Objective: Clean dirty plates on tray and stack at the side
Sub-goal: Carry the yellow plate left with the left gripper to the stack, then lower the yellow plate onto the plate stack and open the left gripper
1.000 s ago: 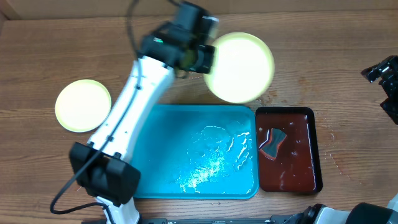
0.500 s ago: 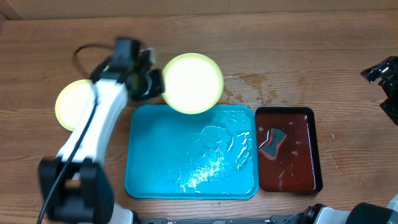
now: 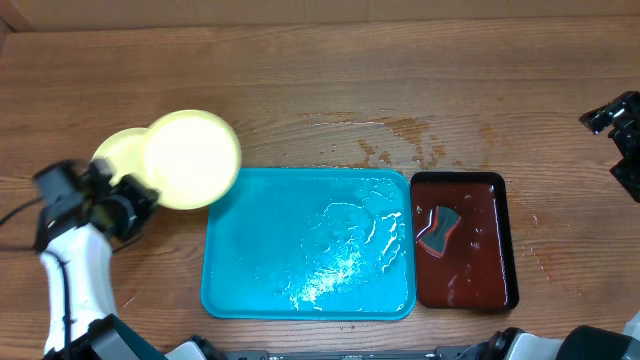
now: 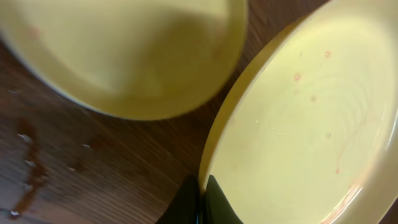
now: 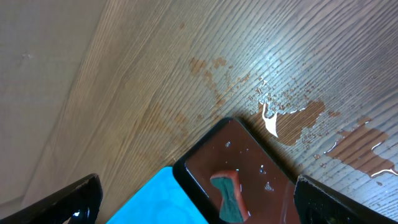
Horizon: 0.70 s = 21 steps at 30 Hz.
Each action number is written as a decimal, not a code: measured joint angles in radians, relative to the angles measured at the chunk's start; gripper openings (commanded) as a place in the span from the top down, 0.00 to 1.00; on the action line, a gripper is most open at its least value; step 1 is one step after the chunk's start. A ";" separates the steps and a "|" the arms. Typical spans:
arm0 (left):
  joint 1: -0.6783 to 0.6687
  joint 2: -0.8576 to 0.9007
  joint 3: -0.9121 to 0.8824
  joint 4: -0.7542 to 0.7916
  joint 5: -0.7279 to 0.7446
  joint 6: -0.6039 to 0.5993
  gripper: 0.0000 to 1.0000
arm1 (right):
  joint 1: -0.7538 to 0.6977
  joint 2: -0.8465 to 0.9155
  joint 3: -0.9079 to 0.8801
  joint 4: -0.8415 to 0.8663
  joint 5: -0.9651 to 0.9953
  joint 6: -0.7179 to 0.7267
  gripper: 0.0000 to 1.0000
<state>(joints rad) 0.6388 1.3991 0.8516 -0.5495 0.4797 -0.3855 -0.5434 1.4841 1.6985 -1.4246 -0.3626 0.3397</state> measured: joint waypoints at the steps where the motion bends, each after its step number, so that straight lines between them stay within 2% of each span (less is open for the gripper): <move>1: 0.047 0.000 -0.006 0.018 0.009 -0.006 0.96 | 0.000 0.000 0.000 0.000 0.000 0.000 0.00; 9: 0.255 0.048 -0.009 0.098 0.037 -0.051 0.96 | 0.000 0.000 0.000 -0.002 0.000 0.000 0.00; 17: 0.269 0.280 -0.009 0.129 0.053 -0.060 0.96 | 0.000 0.000 0.000 -0.009 0.000 0.000 0.00; 21: 0.269 0.325 0.000 0.148 0.093 -0.057 0.96 | 0.000 0.000 0.000 -0.027 0.000 0.000 0.00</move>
<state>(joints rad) 0.9077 1.7241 0.8513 -0.4011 0.5728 -0.4427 -0.5434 1.4841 1.6985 -1.4513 -0.3626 0.3401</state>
